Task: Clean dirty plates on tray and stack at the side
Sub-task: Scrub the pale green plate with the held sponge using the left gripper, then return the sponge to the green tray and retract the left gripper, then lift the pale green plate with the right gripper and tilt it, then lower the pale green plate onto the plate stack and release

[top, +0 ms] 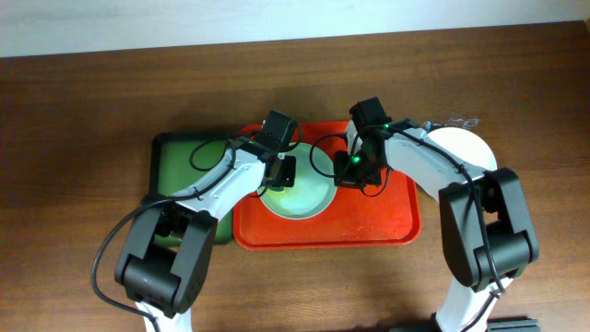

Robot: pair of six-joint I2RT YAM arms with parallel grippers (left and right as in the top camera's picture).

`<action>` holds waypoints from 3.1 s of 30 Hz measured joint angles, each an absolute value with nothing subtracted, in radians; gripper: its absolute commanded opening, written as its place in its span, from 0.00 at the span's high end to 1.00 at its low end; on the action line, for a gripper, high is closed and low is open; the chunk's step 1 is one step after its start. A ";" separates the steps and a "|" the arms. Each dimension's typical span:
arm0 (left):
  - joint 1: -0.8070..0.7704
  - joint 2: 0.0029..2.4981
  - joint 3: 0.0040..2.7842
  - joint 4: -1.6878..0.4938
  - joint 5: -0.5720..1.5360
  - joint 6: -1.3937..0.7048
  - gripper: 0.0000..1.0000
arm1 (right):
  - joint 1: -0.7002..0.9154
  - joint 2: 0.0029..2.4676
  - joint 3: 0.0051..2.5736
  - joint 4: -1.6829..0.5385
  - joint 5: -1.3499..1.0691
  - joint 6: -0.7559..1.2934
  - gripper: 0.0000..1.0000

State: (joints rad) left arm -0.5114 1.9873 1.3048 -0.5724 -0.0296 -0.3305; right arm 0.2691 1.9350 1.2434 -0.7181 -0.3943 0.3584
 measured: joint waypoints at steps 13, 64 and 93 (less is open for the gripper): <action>-0.474 1.939 1.342 -0.719 0.359 -0.318 1.00 | 0.269 1.935 1.243 -0.719 -0.395 0.358 0.96; 0.227 1.462 1.518 -1.141 -0.052 -0.395 0.01 | 1.047 1.959 1.633 -0.122 0.999 -0.181 0.96; 0.227 1.462 1.518 -1.140 -0.052 -0.395 0.01 | -0.041 1.823 1.629 -1.129 -0.050 0.509 0.96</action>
